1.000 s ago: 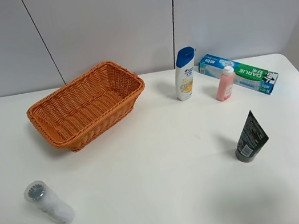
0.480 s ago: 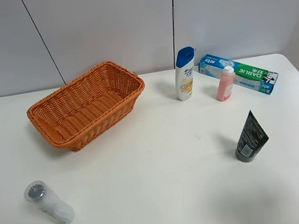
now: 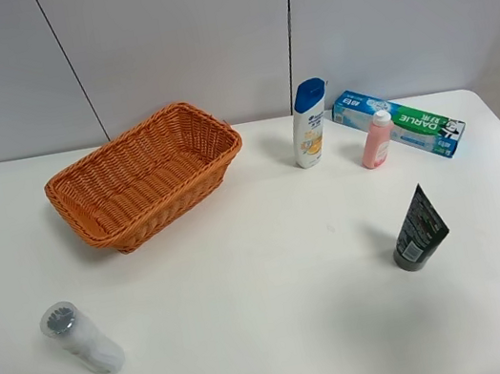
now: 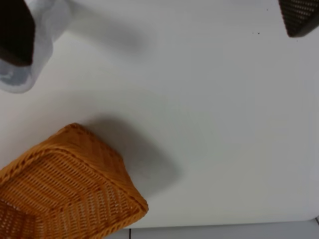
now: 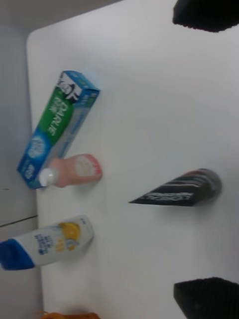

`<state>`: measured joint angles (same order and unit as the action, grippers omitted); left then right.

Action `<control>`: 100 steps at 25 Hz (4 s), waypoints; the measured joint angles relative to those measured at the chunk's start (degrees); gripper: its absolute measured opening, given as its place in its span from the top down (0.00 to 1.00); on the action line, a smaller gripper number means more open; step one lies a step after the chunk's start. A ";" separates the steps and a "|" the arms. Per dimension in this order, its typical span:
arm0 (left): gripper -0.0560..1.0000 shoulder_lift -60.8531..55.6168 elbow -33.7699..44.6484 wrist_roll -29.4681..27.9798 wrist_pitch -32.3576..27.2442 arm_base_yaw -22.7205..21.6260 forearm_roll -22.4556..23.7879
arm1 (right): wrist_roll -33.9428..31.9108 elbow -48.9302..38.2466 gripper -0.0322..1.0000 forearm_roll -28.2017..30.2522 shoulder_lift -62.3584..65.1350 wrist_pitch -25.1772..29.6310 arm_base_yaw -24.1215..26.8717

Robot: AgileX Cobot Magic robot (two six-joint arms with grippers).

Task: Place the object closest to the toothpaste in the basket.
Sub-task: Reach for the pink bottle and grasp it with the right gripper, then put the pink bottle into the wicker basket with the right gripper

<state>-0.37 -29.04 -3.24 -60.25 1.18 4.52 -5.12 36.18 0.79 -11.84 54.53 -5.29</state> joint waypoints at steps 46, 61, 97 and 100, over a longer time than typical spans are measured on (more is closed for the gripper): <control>0.01 0.00 0.00 0.00 0.00 0.00 0.00 | -22.14 42.38 0.01 -12.02 -105.52 -24.27 0.00; 0.01 0.00 0.00 0.00 0.00 0.00 0.00 | -22.14 42.38 0.09 -12.75 -106.59 -24.27 0.00; 0.01 0.00 0.00 0.00 0.00 0.00 0.00 | 1.71 55.60 0.64 -7.65 -91.41 -33.15 -15.44; 0.01 0.00 0.00 0.00 0.00 0.00 0.00 | 3.09 62.74 0.64 -7.79 -98.05 -32.80 -20.07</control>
<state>-0.37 -29.04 -3.24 -60.25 1.18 4.52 -2.04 98.92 -7.00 -109.88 21.72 -25.36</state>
